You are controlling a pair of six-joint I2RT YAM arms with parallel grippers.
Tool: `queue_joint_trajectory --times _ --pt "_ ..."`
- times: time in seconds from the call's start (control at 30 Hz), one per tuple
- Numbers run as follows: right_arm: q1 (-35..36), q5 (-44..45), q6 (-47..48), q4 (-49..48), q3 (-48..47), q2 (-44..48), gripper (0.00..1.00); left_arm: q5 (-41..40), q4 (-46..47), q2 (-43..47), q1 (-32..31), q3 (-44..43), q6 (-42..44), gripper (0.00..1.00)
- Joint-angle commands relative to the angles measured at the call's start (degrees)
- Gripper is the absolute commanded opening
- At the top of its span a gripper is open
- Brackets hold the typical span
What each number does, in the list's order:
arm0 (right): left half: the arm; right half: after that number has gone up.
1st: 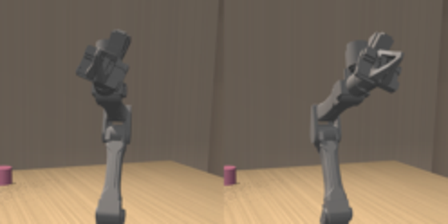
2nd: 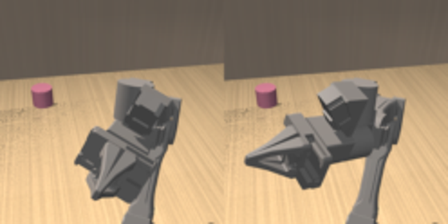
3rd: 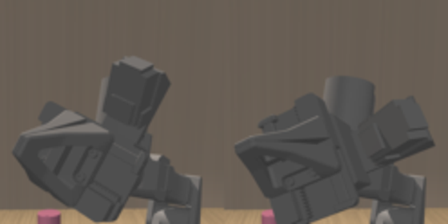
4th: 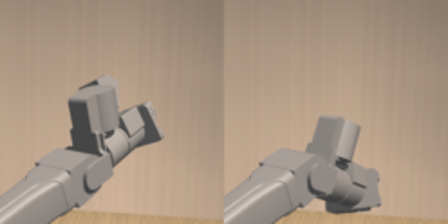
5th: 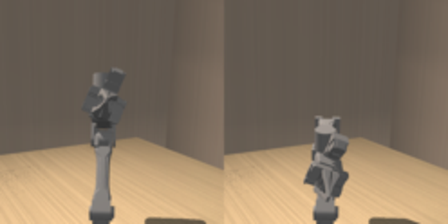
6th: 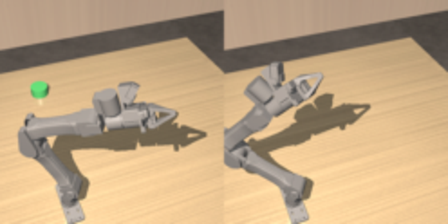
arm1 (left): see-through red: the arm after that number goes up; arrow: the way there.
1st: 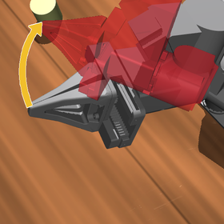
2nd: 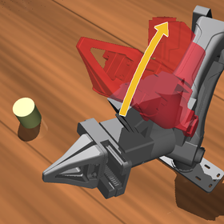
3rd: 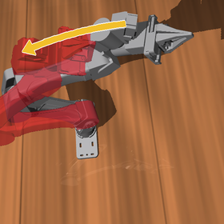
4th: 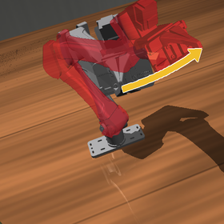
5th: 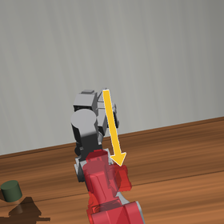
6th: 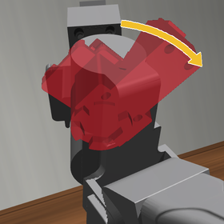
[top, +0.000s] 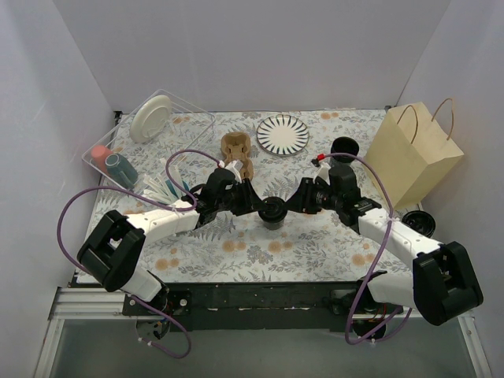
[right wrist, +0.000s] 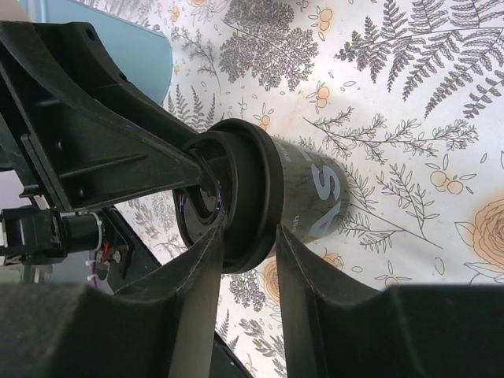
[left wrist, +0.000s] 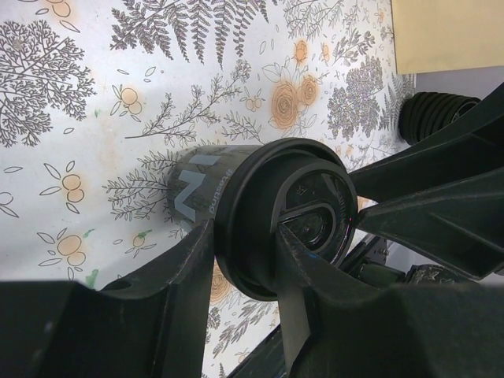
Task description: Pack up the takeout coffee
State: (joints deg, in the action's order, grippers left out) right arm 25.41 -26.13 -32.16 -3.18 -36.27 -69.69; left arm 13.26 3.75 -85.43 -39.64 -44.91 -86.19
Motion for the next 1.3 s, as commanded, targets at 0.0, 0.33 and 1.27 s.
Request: queue_joint_trajectory --times 0.0,0.33,1.27 --pt "-0.36 -0.15 -1.67 -4.02 3.66 0.17 0.39 -3.06 -7.79 -2.46 -0.88 1.05 1.73 0.31" --pt "-2.03 0.73 -4.14 -8.42 11.57 2.19 0.29 -3.76 -7.97 -3.51 -1.23 2.45 0.94 0.3" --pt "-7.13 -5.33 -9.23 -27.41 24.93 -6.77 0.17 -4.91 -8.06 -5.8 -2.02 4.92 -0.91 0.29"
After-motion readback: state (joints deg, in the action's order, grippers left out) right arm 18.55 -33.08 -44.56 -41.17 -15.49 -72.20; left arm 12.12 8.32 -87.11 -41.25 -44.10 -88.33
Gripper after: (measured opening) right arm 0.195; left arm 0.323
